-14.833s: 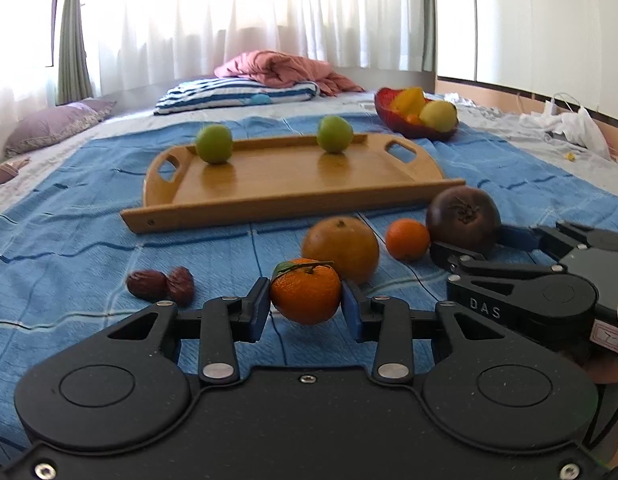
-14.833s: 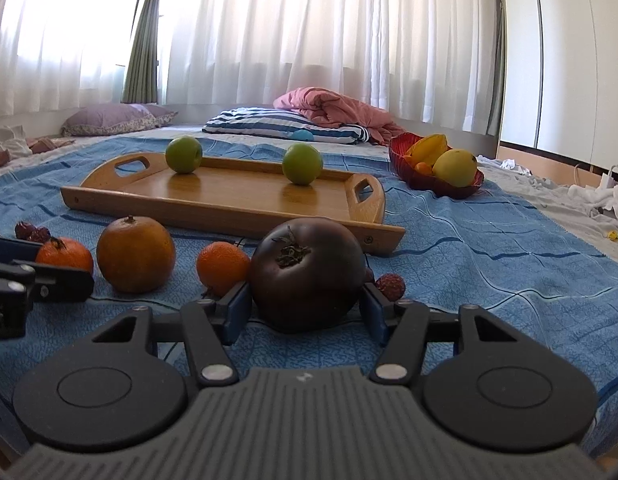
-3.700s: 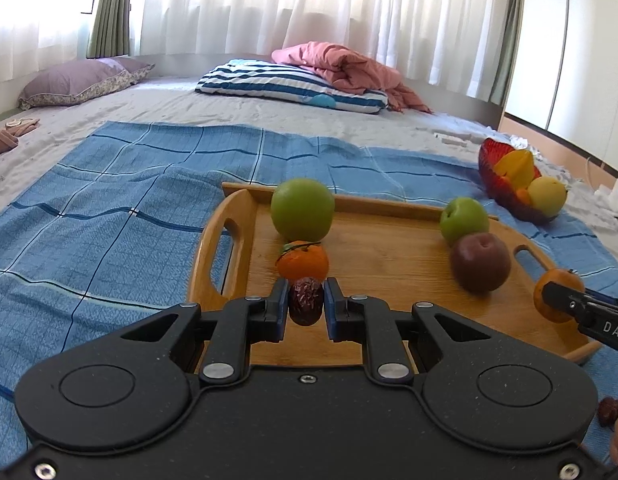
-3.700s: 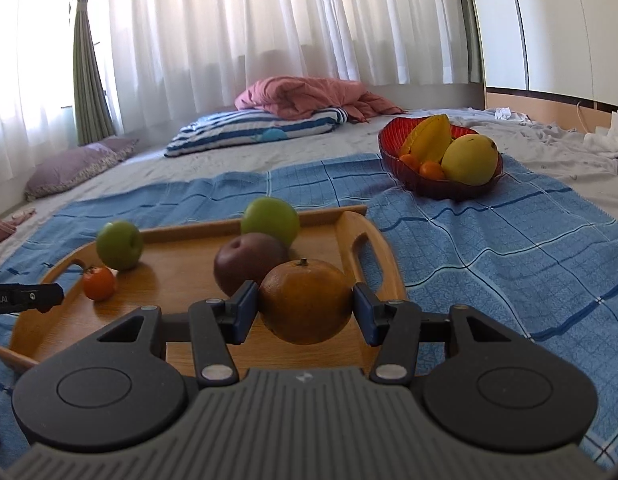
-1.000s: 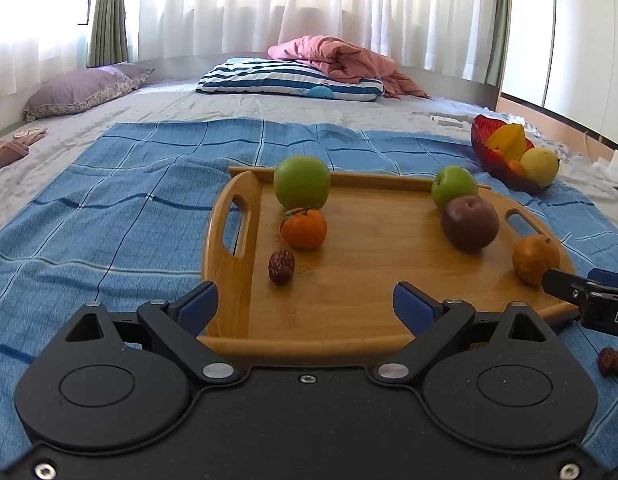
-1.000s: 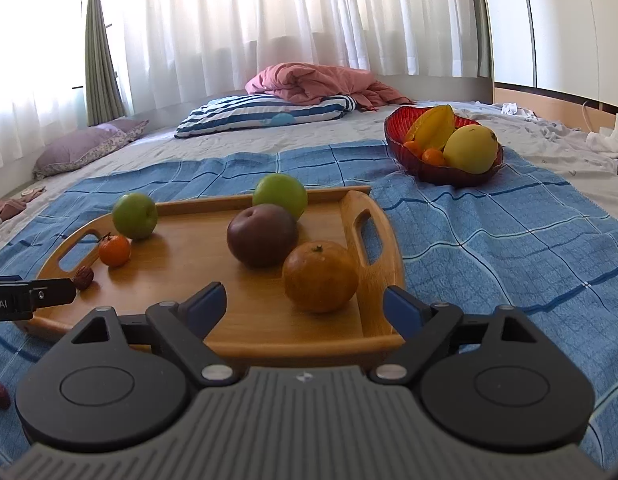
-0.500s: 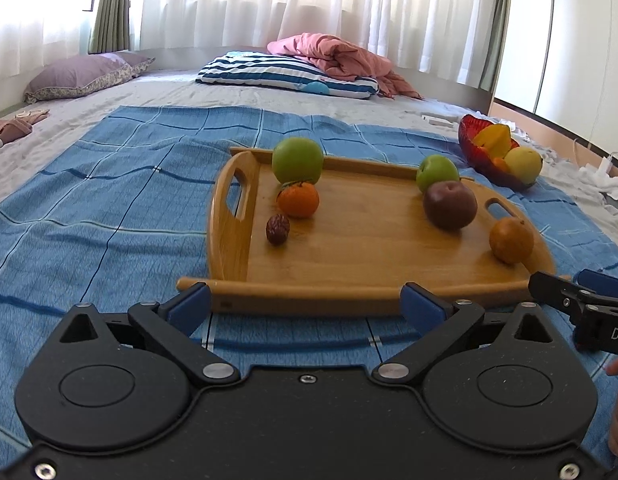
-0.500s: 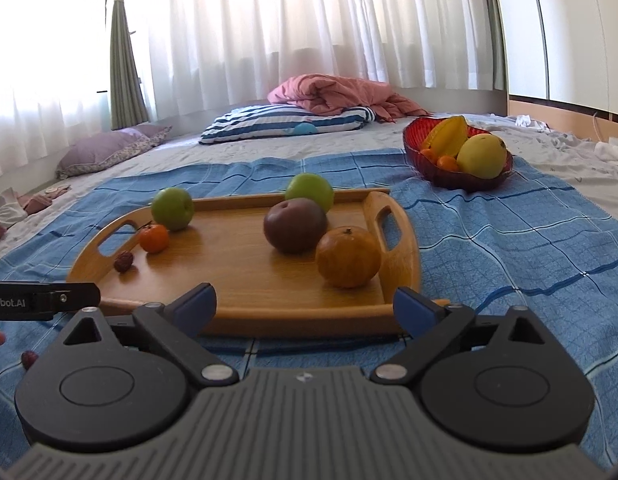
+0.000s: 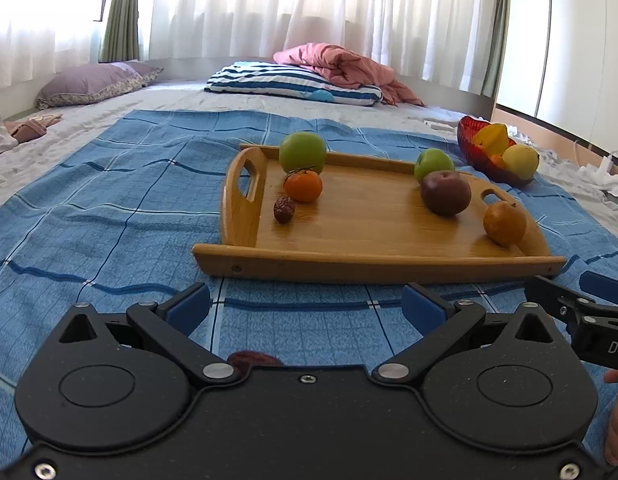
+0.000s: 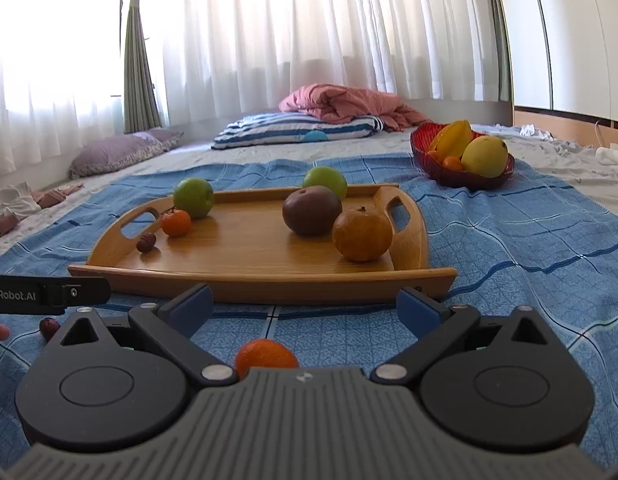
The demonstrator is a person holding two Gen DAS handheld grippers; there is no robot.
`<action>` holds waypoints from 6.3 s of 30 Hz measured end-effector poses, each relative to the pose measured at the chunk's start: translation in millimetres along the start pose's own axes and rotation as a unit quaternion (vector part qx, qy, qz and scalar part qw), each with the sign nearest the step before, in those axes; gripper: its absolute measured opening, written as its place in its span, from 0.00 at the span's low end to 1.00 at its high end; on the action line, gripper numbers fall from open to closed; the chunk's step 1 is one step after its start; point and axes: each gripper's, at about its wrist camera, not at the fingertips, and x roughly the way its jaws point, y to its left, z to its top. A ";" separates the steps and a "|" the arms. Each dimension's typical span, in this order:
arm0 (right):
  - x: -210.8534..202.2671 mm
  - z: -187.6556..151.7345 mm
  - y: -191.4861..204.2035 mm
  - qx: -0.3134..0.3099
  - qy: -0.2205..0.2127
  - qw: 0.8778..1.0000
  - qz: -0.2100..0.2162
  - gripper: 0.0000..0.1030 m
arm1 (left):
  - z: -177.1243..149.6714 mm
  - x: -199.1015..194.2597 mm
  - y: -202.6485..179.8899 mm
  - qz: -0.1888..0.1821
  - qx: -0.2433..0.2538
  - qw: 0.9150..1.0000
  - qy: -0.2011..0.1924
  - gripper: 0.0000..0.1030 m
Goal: Organize fruits
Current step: 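Withdraw both open tools from the tray toward the remaining loose fruits, then grasp a second dark red date with the left tool while the right tool grasps a small mandarin, then carry the date and small mandarin over the tray with both tools, then lower the date and small mandarin onto the tray and open both tools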
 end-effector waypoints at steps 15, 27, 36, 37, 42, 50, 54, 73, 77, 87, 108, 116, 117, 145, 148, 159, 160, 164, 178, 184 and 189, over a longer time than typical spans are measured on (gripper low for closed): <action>-1.8 -18.8 13.6 -0.042 -0.013 0.999 -0.003 1.00 | -24.4 -9.4 -5.8 0.010 0.018 1.000 -0.006 1.00; 0.5 -27.3 15.5 -0.044 -0.003 0.999 0.006 1.00 | -31.7 -5.1 -1.3 0.015 0.006 1.000 0.007 1.00; -2.1 -29.5 18.9 -0.054 0.000 0.999 0.007 1.00 | -33.6 -1.4 -3.8 0.026 0.013 0.999 0.013 1.00; -2.2 -29.7 19.1 -0.054 0.001 0.998 0.008 1.00 | -33.7 -1.5 -3.8 0.027 0.013 0.999 0.013 1.00; -1.7 -31.0 19.1 -0.056 0.009 0.998 0.020 0.97 | -34.2 0.1 -3.2 0.027 0.011 0.999 0.015 0.97; -1.2 -36.6 23.3 -0.063 0.022 0.997 0.022 0.79 | -35.4 1.1 -5.3 0.029 0.018 0.999 0.022 0.93; -2.9 -38.5 25.0 -0.062 0.021 0.998 0.023 0.72 | -36.1 0.1 -6.0 0.029 0.021 0.999 0.020 0.91; -9.2 -41.2 19.9 -0.015 0.008 1.000 0.006 0.40 | -35.7 -17.7 -0.8 0.067 0.017 0.998 0.004 0.27; -10.0 -40.8 19.2 -0.011 0.004 1.000 0.005 0.37 | -35.2 -19.5 -5.3 0.083 0.037 0.996 -0.004 0.27; -9.7 -25.6 25.1 -0.009 -0.005 1.000 -0.001 0.37 | -20.0 -26.7 -18.7 0.058 0.041 0.997 -0.024 0.27; 34.3 32.2 17.6 0.001 -0.016 1.000 -0.011 0.37 | 37.7 25.0 -23.8 -0.009 0.003 1.000 -0.021 0.27; 64.2 37.2 17.8 0.004 0.004 1.000 -0.015 0.38 | 48.8 66.7 -22.7 -0.012 -0.008 1.000 -0.003 0.27; 67.9 37.7 18.1 0.005 0.007 1.000 -0.015 0.38 | 49.9 71.9 -22.4 -0.011 -0.010 1.000 0.001 0.27; 119.4 40.1 16.3 0.013 0.067 0.997 -0.044 0.38 | 54.2 124.2 -27.4 0.013 0.004 0.999 0.029 0.28; 120.7 39.9 16.8 0.012 0.070 0.996 -0.044 0.38 | 54.8 124.9 -26.3 0.014 0.004 0.999 0.028 0.28; 123.1 39.5 16.2 0.011 0.073 0.996 -0.046 0.38 | 54.5 124.7 -27.0 0.017 0.006 0.999 0.028 0.28; 123.1 39.5 16.3 0.011 0.073 0.996 -0.046 0.38 | 54.4 124.7 -26.9 0.018 0.006 0.999 0.028 0.28; 123.1 39.5 16.4 0.011 0.073 0.996 -0.046 0.38 | 54.4 124.7 -27.1 0.018 0.005 0.999 0.028 0.28; 122.0 39.4 15.1 0.015 0.073 0.996 -0.045 0.41 | 54.6 123.4 -24.1 0.027 0.007 0.999 0.027 0.30; 118.3 39.3 13.8 0.016 0.070 0.997 -0.043 0.44 | 54.1 120.7 -26.4 0.029 0.009 0.999 0.026 0.37; 111.4 39.7 14.2 0.013 0.060 0.997 -0.037 0.51 | 53.6 115.0 -29.6 0.028 0.015 0.999 0.023 0.44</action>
